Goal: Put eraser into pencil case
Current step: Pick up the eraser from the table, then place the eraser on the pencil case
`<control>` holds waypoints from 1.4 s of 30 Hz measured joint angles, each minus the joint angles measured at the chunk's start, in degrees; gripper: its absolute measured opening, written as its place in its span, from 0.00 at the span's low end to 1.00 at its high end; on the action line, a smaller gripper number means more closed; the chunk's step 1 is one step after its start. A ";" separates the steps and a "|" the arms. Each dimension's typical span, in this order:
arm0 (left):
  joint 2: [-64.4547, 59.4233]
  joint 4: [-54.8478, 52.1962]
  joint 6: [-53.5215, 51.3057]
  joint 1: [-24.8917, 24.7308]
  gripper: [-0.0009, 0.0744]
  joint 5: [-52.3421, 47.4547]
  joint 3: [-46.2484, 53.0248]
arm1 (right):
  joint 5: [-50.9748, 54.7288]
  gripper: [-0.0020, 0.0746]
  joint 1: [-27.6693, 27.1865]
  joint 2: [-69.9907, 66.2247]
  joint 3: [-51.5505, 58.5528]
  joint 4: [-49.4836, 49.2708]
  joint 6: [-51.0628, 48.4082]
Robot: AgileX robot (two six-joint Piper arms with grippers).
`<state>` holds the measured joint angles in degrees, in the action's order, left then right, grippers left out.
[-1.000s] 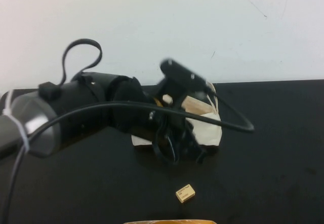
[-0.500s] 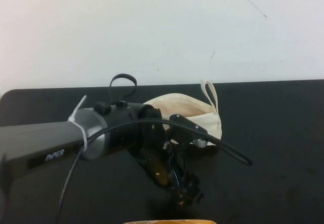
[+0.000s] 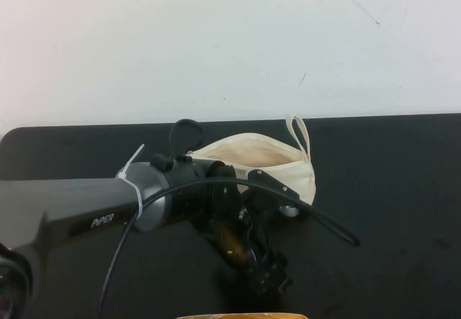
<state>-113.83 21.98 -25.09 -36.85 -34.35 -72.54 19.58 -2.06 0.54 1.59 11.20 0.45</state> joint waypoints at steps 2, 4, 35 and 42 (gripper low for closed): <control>-0.25 0.23 -0.48 0.00 0.63 1.77 -0.09 | 0.00 0.03 0.00 0.00 0.00 0.00 0.00; -0.48 0.36 -0.64 0.00 0.61 2.86 -0.13 | 0.00 0.03 0.00 0.00 0.00 0.00 0.00; -1.69 -6.99 -1.72 -0.13 0.25 -22.82 -27.95 | 0.00 0.03 0.00 0.00 0.00 0.00 0.00; -1.69 -19.03 -1.72 -0.13 0.25 -10.31 -34.67 | 0.00 0.03 0.00 0.00 0.00 0.00 0.00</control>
<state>-115.51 2.95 -26.81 -36.98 -44.66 -107.21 19.58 -2.06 0.54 1.59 11.20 0.45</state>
